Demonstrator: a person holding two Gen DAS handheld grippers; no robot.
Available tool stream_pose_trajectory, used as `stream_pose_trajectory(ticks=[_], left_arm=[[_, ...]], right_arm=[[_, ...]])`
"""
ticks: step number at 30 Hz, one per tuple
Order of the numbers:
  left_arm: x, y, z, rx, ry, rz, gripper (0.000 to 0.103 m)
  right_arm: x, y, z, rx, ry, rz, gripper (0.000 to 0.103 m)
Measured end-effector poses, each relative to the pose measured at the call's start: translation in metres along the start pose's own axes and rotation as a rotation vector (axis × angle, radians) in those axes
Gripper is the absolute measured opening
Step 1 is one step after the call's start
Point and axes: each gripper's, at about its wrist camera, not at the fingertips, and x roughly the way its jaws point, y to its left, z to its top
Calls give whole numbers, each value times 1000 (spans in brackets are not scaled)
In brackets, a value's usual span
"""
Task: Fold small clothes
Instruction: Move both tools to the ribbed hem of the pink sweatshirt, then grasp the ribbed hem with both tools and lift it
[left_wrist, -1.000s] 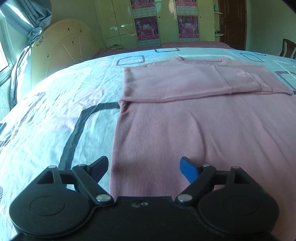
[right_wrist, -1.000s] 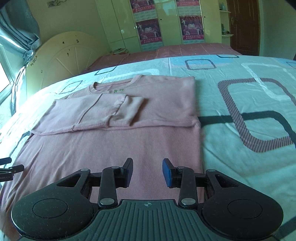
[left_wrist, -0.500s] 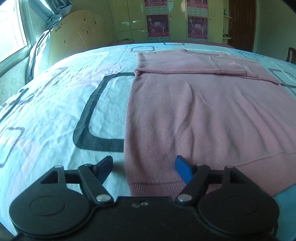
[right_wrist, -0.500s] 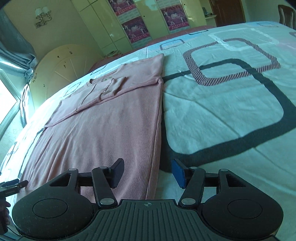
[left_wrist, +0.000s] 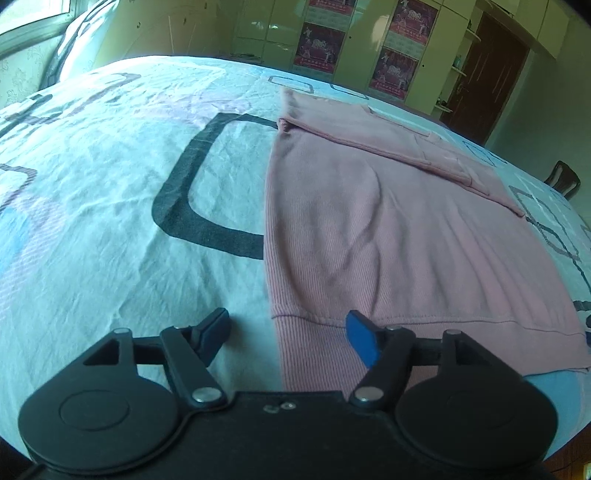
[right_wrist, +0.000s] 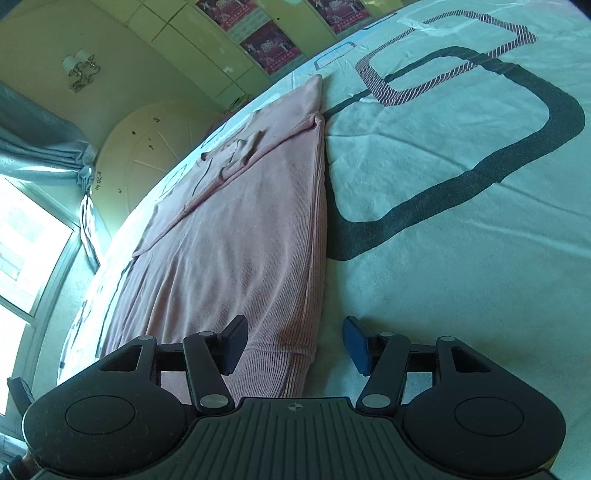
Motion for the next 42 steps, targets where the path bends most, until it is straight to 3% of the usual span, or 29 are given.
stream_pose_trajectory(ticks=[2, 5, 7, 9, 11, 13, 15, 19, 21, 22, 23, 24, 27, 29, 30, 31, 33, 35, 38, 40, 42], left_arm=[[8, 1, 5, 11, 25, -57, 90], [13, 0, 11, 24, 58, -93, 90], [12, 4, 10, -6, 55, -130, 88], [8, 7, 6, -20, 37, -130, 77], [5, 10, 5, -38, 27, -128, 67], [5, 11, 7, -41, 37, -132, 58], [5, 5, 13, 19, 64, -101, 47], [11, 3, 19, 21, 115, -144, 47], [11, 9, 18, -31, 126, -199, 46], [11, 13, 15, -67, 130, -238, 41], [12, 17, 11, -98, 134, -270, 30], [14, 21, 7, -129, 133, -286, 27], [20, 37, 0, -257, 94, -340, 25], [27, 44, -3, -319, 74, -352, 15], [27, 43, -3, -319, 62, -343, 4], [22, 40, -2, -311, 31, -351, 4], [4, 34, 0, -286, -72, -404, 3], [-3, 31, 3, -262, -79, -351, 4], [20, 33, -6, -264, 21, -283, 4], [21, 40, -11, -325, -2, -300, 4], [17, 40, -11, -349, -15, -298, 4]], right_arm=[[6, -9, 4, 66, 4, 40, 57], [15, -16, 2, 145, 59, 156, 57], [16, -9, -5, 94, 95, 186, 57], [14, -7, -11, 73, 103, 203, 56], [13, -12, -13, 101, 100, 207, 37], [16, -19, -13, 131, 102, 212, 25], [19, -18, -12, 139, 104, 221, 24], [22, -14, -9, 117, 110, 217, 24], [22, -14, -10, 124, 106, 221, 24], [21, -14, -11, 126, 104, 223, 24], [21, -14, -12, 130, 103, 227, 24], [21, -15, -14, 137, 103, 231, 24], [24, -16, -13, 150, 101, 234, 24], [27, -16, -12, 149, 100, 235, 24], [28, -13, -10, 121, 95, 231, 17], [24, -8, -9, 82, 71, 233, 6], [3, -1, -6, 54, -34, 336, 6], [-9, 4, -2, 9, -60, 324, 6], [6, -4, -5, -4, 20, 260, 6], [21, -8, -14, -10, 86, 206, 6], [20, -14, -18, 36, 70, 222, 6]])
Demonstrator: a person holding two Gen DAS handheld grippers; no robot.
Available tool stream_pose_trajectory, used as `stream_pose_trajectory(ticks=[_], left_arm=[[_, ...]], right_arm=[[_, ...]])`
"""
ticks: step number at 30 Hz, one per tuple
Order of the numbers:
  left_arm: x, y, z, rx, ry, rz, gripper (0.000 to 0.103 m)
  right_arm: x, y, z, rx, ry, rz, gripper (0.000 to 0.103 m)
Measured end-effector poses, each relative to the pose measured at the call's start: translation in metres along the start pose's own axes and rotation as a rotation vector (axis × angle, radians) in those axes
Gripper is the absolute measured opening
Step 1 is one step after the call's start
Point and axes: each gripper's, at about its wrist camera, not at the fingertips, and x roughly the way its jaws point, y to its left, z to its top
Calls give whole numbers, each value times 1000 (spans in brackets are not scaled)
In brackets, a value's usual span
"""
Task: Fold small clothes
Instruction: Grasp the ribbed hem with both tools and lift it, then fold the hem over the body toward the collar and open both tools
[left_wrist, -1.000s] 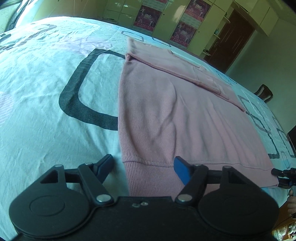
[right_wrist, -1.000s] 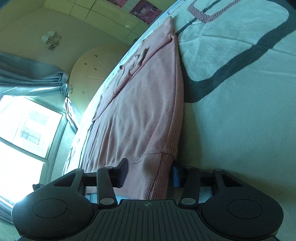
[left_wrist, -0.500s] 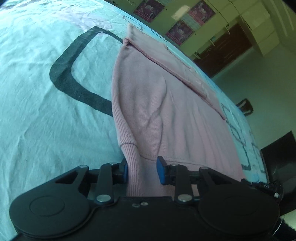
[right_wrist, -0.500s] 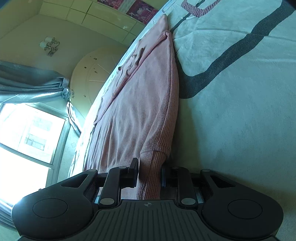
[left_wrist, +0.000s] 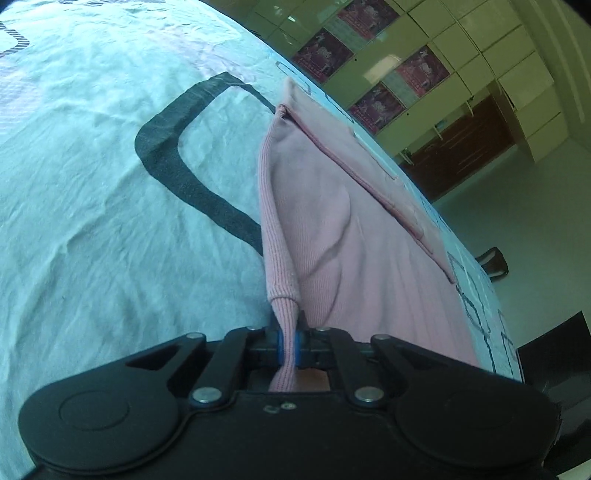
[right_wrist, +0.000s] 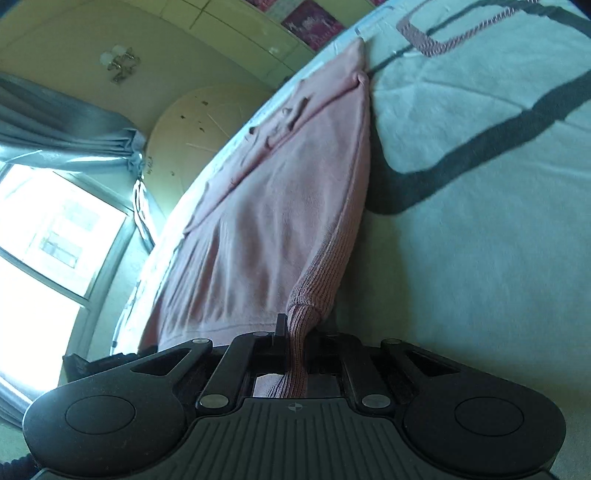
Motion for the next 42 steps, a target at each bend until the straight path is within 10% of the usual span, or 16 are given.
stream_pose_trajectory(ticks=[9, 15, 31, 34, 36, 37, 38, 42], left_arm=[[-16, -23, 46, -136, -156, -189, 3], [28, -62, 121, -144, -206, -253, 3], [254, -41, 284, -146, 17, -101, 4], [264, -39, 295, -125, 14, -135, 20], [253, -42, 300, -91, -43, -171, 55], [243, -47, 303, -46, -88, -161, 63], [238, -51, 305, 3, -114, -142, 75], [244, -73, 317, 297, -44, -42, 62]], right_arm=[[-17, 34, 43, -12, -143, 120, 6], [4, 64, 131, 30, -278, 94, 6], [197, -11, 317, 272, -187, -137, 6], [213, -24, 328, 279, -183, -126, 8], [206, -26, 329, 281, -234, -116, 43], [194, -22, 328, 260, -292, -92, 81], [186, -21, 328, 233, -328, -68, 86], [176, -2, 335, 20, -281, -158, 84]])
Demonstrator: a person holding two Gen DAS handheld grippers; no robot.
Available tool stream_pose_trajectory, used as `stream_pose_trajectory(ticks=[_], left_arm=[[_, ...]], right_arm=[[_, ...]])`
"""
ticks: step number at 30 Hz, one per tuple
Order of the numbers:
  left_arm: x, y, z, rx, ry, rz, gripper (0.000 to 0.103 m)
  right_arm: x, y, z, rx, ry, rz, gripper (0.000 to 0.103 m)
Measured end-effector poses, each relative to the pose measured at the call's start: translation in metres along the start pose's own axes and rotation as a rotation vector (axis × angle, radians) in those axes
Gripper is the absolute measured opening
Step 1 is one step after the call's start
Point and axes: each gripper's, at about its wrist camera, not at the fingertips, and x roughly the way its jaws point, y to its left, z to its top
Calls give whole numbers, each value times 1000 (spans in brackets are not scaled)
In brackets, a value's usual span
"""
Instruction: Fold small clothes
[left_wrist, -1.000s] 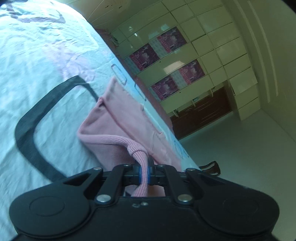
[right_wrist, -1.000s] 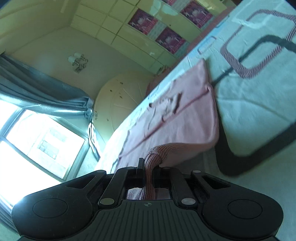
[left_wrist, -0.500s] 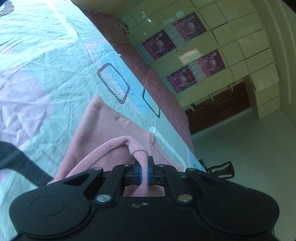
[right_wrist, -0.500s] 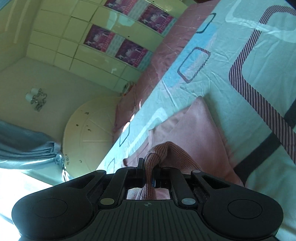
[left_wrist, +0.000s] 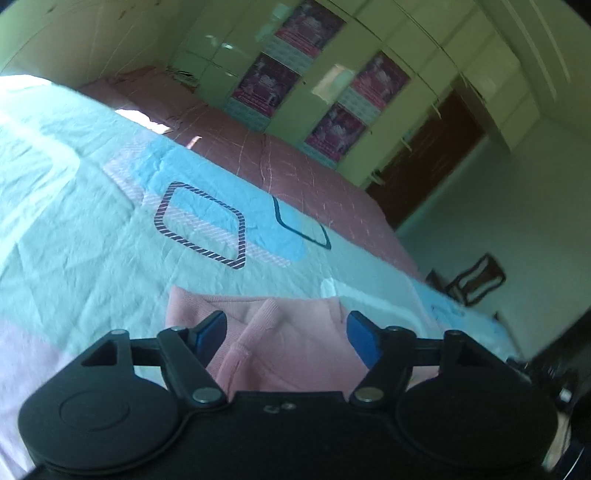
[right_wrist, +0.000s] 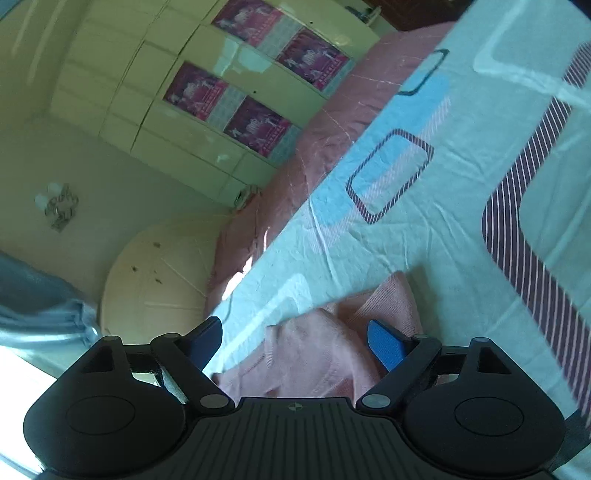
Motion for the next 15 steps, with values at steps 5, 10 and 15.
stream_pose_trajectory(ticks=[5, 10, 15], left_arm=[[38, -31, -1, 403, 158, 139, 55], [65, -32, -5, 489, 230, 158, 52], [73, -35, -9, 518, 252, 97, 29]], right_arm=[[33, 43, -14, -421, 139, -143, 56], [67, 49, -31, -597, 254, -219, 55], [85, 46, -38, -688, 299, -225, 17]])
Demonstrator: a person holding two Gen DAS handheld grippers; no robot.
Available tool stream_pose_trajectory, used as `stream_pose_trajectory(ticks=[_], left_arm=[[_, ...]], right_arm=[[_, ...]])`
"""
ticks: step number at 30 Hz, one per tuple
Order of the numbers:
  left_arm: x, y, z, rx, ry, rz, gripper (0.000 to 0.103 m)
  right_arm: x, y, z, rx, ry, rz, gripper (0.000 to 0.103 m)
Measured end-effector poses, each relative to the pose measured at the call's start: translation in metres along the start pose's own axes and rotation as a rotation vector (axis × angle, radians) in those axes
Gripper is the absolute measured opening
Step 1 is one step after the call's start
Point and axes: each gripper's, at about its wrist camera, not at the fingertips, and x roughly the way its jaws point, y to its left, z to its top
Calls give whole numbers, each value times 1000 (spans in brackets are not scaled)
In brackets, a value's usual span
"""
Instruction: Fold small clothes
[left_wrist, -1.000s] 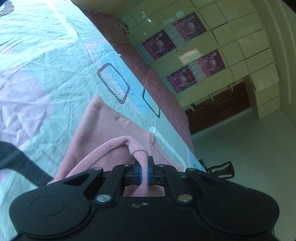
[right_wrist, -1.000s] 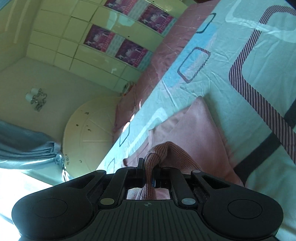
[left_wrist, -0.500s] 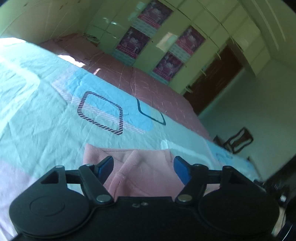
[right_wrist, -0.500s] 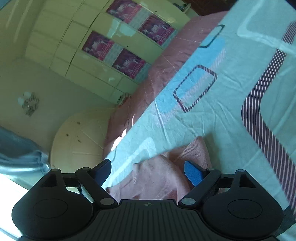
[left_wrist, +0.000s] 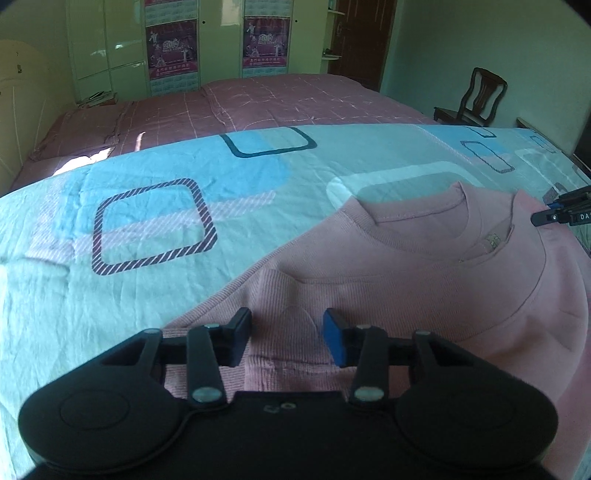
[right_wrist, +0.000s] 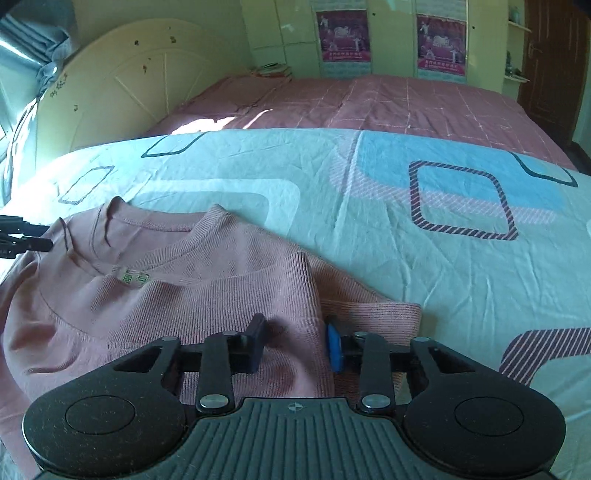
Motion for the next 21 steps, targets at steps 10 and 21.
stream_pose_trajectory(ticks=[10, 21], left_arm=[[-25, 6, -6, -199, -261, 100, 2], [0, 9, 1, -170, -156, 165, 3]], right_arm=[[-23, -21, -7, 264, -241, -62, 8], [-1, -21, 1, 227, -150, -113, 8]])
